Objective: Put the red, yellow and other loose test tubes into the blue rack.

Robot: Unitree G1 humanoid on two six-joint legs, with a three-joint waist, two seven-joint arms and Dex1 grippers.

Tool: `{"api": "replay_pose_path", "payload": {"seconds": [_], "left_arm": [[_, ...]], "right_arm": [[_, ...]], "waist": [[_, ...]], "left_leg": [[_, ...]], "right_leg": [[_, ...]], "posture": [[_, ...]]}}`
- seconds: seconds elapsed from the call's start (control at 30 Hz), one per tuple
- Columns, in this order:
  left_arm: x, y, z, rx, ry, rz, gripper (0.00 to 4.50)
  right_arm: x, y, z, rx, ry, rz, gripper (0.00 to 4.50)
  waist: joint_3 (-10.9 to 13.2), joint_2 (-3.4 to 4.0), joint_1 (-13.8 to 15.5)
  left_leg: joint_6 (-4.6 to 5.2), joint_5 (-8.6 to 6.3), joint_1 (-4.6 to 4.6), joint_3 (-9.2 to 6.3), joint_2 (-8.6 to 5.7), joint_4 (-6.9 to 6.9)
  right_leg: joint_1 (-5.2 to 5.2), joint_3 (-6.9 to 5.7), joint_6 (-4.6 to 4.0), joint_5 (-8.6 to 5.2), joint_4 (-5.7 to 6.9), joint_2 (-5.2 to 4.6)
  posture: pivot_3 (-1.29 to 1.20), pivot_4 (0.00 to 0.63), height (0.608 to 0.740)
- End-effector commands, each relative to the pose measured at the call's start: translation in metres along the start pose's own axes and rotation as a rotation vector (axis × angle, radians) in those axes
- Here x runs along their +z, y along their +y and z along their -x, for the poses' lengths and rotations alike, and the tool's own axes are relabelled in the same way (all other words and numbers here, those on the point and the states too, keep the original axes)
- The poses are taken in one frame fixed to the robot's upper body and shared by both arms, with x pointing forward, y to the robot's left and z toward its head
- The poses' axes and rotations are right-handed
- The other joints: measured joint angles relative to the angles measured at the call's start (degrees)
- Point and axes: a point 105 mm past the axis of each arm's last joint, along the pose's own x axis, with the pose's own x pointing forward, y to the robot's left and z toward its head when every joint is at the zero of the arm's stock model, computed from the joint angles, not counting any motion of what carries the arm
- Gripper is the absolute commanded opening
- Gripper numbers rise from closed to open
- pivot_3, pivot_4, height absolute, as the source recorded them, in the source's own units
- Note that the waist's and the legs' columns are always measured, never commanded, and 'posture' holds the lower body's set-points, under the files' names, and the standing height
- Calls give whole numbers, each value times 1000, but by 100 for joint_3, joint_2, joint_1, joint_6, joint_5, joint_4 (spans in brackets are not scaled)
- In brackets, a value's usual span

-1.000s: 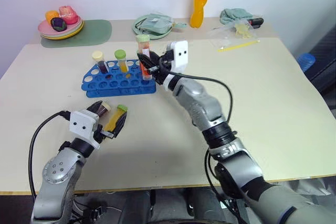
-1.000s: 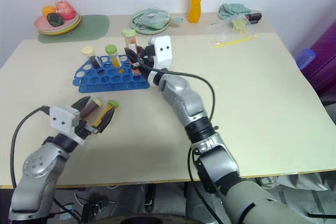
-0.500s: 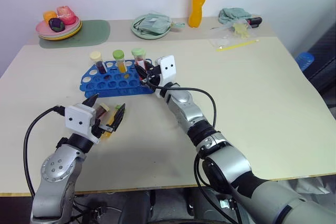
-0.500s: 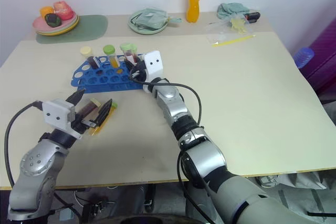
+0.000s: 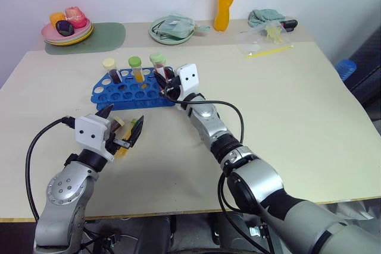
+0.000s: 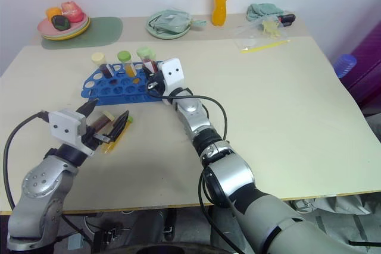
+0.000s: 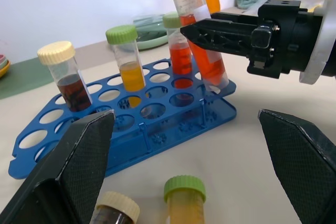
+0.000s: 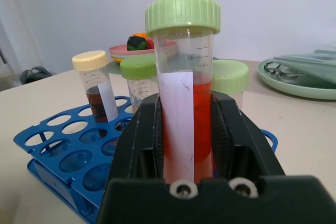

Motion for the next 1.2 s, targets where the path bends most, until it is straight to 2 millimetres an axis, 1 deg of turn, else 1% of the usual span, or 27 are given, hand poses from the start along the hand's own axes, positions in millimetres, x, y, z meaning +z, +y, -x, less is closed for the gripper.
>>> {"api": "replay_pose_path", "payload": {"seconds": [0.03,0.27,0.47,0.57,0.67,0.73,0.8,0.87,0.9,1.0,1.1,1.17,1.2], "left_arm": [[13,-3,-1,-12,-48,-9,4500],[11,-1,1,-10,-44,-4,4500],[3,-1,4,-8,-36,2,4500],[2,-1,5,-4,-38,1,4500],[1,3,11,11,-36,1,4500],[-3,8,18,15,-19,4,4500],[-10,15,27,16,11,0,4500],[-19,20,35,-5,53,-24,4500],[-23,21,36,-19,65,-31,4500],[-29,21,36,-49,69,-30,4500],[-36,14,31,-90,58,-10,4500],[-39,8,27,-121,53,-2,4500],[-41,3,25,-144,49,4,4500]], "right_arm": [[14,36,-15,79,-48,-69,749],[12,45,-14,128,-51,-164,749],[14,47,-13,163,-64,-206,749],[24,43,-11,215,-91,-215,749],[41,36,0,328,-83,-221,749],[55,27,12,389,-40,-196,749],[67,19,28,439,45,-138,749],[72,8,51,495,203,-28,749],[72,3,62,514,292,13,749],[66,-6,90,573,487,95,749],[49,-15,123,640,742,267,749],[37,-20,139,685,859,356,749],[30,-27,146,705,920,417,749]], "waist": [[0,0,0],[0,0,-3],[1,1,-5],[2,3,-4],[4,6,-1],[3,5,2],[3,6,47],[5,8,80],[5,8,82],[4,6,46],[6,11,6],[7,13,15],[7,13,15]], "left_leg": [[0,0,0,0,0,0],[0,0,1,0,0,0],[0,0,1,0,1,0],[0,0,1,0,1,0],[0,0,0,0,1,-1],[1,-1,0,-2,2,-4],[1,-1,-3,-3,1,-5],[2,-2,-6,-5,-2,0],[3,-2,-8,-8,-7,2],[4,-3,-7,-10,-6,3],[5,-3,-7,-6,-1,-6],[5,-3,-7,-4,-1,-7],[7,-4,-7,-3,0,-6]], "right_leg": [[0,0,0,0,0,0],[1,0,0,0,0,0],[0,0,0,0,0,0],[0,0,0,0,0,-1],[-1,0,0,0,0,-2],[-1,0,0,0,-2,-3],[-1,-2,0,0,-3,-8],[-1,-4,-4,-2,-7,-24],[1,-9,-22,-12,-8,-36],[4,-13,-29,-16,-15,-38],[-1,-12,-30,-16,-16,-35],[-4,-12,-29,-16,-16,-34],[-2,-13,-28,-15,-18,-34]], "posture": [[0,150,729],[0,150,729],[0,150,729],[0,150,729],[0,150,729],[0,150,729],[0,150,729],[0,150,729],[0,150,729],[0,150,729],[0,150,729],[0,150,729],[0,150,729]]}}
